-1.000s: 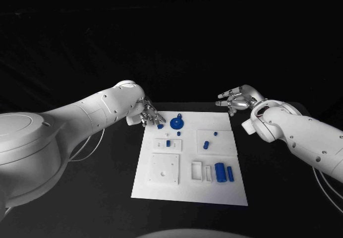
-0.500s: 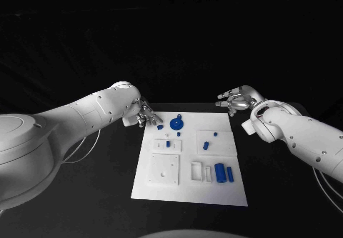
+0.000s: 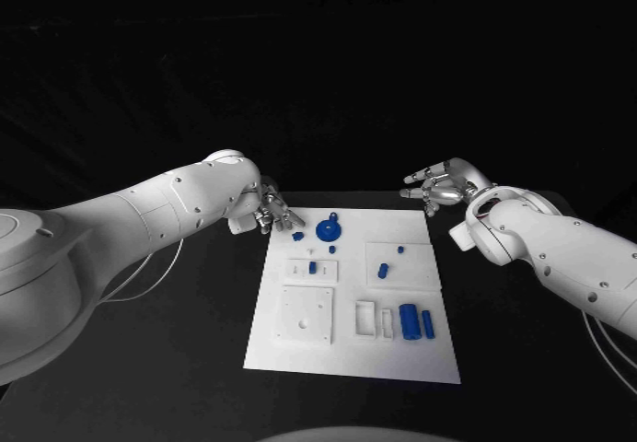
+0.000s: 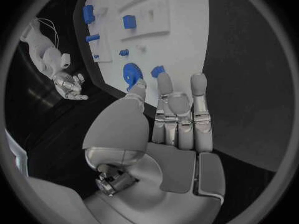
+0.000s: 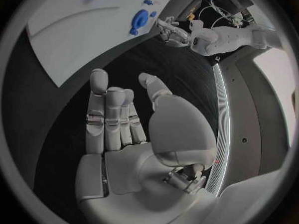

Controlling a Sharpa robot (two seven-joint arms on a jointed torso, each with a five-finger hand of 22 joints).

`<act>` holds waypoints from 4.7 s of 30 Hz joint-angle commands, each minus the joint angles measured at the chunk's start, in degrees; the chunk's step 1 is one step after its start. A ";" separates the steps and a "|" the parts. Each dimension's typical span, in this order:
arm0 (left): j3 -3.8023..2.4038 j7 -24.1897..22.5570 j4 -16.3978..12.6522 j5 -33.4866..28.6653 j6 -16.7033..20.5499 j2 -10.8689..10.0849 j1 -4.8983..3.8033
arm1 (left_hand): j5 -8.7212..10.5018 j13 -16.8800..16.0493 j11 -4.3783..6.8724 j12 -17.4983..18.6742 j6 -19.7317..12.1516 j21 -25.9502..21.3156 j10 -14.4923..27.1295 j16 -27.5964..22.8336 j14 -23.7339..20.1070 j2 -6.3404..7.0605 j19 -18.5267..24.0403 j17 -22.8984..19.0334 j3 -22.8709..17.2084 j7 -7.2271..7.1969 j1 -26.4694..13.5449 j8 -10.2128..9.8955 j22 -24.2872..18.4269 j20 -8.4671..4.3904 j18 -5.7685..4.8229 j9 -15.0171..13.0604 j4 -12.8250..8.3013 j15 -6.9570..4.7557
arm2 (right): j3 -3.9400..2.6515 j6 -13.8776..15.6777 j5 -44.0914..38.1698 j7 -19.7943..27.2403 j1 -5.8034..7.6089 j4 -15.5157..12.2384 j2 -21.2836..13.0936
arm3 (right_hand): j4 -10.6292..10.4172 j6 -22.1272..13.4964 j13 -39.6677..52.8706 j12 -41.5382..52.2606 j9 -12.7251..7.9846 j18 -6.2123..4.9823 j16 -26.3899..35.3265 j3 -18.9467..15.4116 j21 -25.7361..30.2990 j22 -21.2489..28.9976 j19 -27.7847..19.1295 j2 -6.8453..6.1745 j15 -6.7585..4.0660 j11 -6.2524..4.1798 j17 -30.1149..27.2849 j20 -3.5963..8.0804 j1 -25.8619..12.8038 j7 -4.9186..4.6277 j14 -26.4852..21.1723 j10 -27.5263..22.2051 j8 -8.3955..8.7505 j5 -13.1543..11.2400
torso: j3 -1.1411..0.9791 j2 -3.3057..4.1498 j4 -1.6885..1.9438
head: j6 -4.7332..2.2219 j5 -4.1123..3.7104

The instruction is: Assemble the parts on the task board

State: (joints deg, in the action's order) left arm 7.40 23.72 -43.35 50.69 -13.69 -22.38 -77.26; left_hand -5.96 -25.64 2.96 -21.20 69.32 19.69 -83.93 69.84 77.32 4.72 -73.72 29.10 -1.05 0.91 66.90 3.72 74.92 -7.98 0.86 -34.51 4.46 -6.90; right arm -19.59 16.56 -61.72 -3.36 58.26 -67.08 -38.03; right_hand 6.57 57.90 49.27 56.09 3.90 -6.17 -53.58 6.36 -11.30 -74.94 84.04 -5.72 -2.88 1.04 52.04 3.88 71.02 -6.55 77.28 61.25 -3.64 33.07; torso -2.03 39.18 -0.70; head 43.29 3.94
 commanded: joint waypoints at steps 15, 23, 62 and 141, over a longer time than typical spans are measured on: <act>0.43 -2.77 -7.01 13.23 6.68 -2.16 -0.23 | -0.37 5.37 0.27 -0.58 1.47 -3.69 -2.42 -1.13 0.11 -1.15 -1.44 -0.51 1.07 -0.29 -1.37 3.52 0.26 0.32 -0.34 12.29 1.71 0.25 | -0.02 -0.19 -0.90 0.11 0.00 -0.43 -0.49 | 0.97 -0.14 -0.07 0.03 -0.05 -1.00 0.04 0.21 0.19 -0.70 1.60 0.05 -0.36 -0.44 0.05 0.40 -0.44 -0.16 0.15 0.02 0.05 -0.20 | 0.03 0.07 -0.12 | -0.28 0.16; 1.04 1.93 -5.27 11.55 1.08 -0.56 -0.21 | 2.41 5.65 0.77 -5.11 5.34 -2.31 -2.70 0.71 1.89 -1.55 -2.39 2.94 -0.23 -0.97 -5.16 0.10 1.15 0.40 0.05 11.13 4.83 0.14 | -0.02 -0.31 -0.82 -0.01 0.00 -0.30 -0.30 | 0.97 -0.14 -0.07 0.03 -0.05 -1.00 0.04 0.21 0.19 -0.70 1.60 0.05 -0.36 -0.44 0.05 0.40 -0.44 -0.16 0.15 0.02 0.05 -0.20 | 0.00 0.09 -0.18 | -0.32 0.39; 1.99 6.03 2.47 2.86 -3.68 4.05 0.13 | 3.20 6.63 0.82 -7.06 5.76 0.67 -2.64 1.21 2.45 0.09 -1.23 8.82 -0.58 -1.21 -9.24 0.13 0.99 -0.08 -0.06 8.74 9.32 -0.29 | -0.01 -0.42 -1.02 -0.02 0.00 0.68 0.88 | 0.90 -0.13 -0.06 0.03 -0.05 -0.99 0.06 0.10 0.19 -0.69 1.59 0.12 -0.36 -0.44 0.04 0.40 -0.58 -0.15 0.12 0.02 0.05 -0.08 | -0.03 0.10 -0.11 | -0.15 0.53; 1.87 3.89 3.43 -8.12 -5.89 2.41 2.35 | -32.90 4.88 0.08 -2.74 -4.30 0.35 -0.27 0.05 -1.06 -7.87 0.58 4.09 -7.51 1.23 -8.61 0.09 1.01 0.62 0.16 10.74 -12.69 0.64 | 0.00 -1.16 -1.07 -0.03 -0.07 1.30 0.94 | 0.62 0.02 -0.03 0.07 -0.04 -0.95 0.09 -0.21 0.23 -0.67 1.58 0.17 -0.39 -0.47 0.01 0.42 -0.98 -0.09 0.12 0.10 0.04 0.20 | 0.02 0.03 -0.06 | -0.50 0.37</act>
State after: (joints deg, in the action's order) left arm 8.97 26.57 -39.79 43.12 -17.96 -19.85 -75.57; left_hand -39.08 -20.80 3.05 -23.73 72.61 19.90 -83.79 69.69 76.64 -4.10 -73.49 33.23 -3.50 1.90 58.24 3.64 74.91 -7.58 0.87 -24.10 -2.95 -6.26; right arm -19.57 16.17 -62.38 -3.70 58.21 -65.77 -37.08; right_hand 7.12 57.90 49.29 56.09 3.90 -6.17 -53.58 6.43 -11.30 -74.91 84.03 -5.52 -2.88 0.83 52.04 3.88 70.79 -6.55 77.28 61.46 -3.64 33.07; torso -1.99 39.21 -0.70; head 42.84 4.23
